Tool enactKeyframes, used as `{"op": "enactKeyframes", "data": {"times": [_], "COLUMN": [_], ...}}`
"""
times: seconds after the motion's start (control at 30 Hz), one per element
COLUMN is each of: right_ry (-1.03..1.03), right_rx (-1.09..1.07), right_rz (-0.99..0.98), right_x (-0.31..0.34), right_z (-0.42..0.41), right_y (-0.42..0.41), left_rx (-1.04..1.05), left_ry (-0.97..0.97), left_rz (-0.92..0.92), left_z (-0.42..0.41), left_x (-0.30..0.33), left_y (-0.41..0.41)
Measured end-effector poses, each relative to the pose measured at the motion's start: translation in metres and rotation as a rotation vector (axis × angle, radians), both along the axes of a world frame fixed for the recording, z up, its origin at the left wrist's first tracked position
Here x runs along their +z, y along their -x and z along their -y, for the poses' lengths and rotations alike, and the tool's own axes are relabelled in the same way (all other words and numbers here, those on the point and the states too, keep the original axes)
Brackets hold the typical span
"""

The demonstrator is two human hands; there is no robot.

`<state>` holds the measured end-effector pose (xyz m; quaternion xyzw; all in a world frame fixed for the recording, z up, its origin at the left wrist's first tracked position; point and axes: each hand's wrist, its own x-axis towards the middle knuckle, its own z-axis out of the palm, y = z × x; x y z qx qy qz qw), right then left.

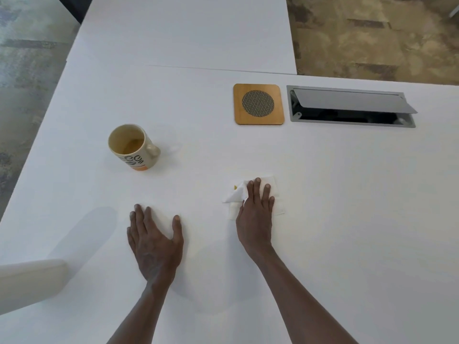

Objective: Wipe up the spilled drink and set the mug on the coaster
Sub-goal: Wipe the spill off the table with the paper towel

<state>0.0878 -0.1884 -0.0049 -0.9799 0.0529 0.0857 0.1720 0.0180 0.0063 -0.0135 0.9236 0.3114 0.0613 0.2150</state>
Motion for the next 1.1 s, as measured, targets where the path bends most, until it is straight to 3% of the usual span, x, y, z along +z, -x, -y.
{"op": "enactKeyframes", "data": {"times": [0.3,0.57,0.8,1.1], "right_ry": [-0.172,0.001,-0.014,-0.007], "right_rx": [0.04,0.24,0.426,0.273], "right_rz": [0.042,0.046,0.069,0.014], "right_x": [0.004,0.0,-0.009,-0.002], "right_z": [-0.006,-0.018,0.001,0.053], "right_y": [-0.001,0.012,0.052,0.002], "left_rx": [0.0,0.001,-0.003,0.002], "left_ry": [0.0,0.001,0.01,0.004], "left_rz": [0.005,0.005,0.013,0.015], "left_z": [0.001,0.001,0.001,0.0], "left_x": [0.0,-0.001,0.002,-0.002], "left_y": [-0.001,0.0,0.001,0.001]}}
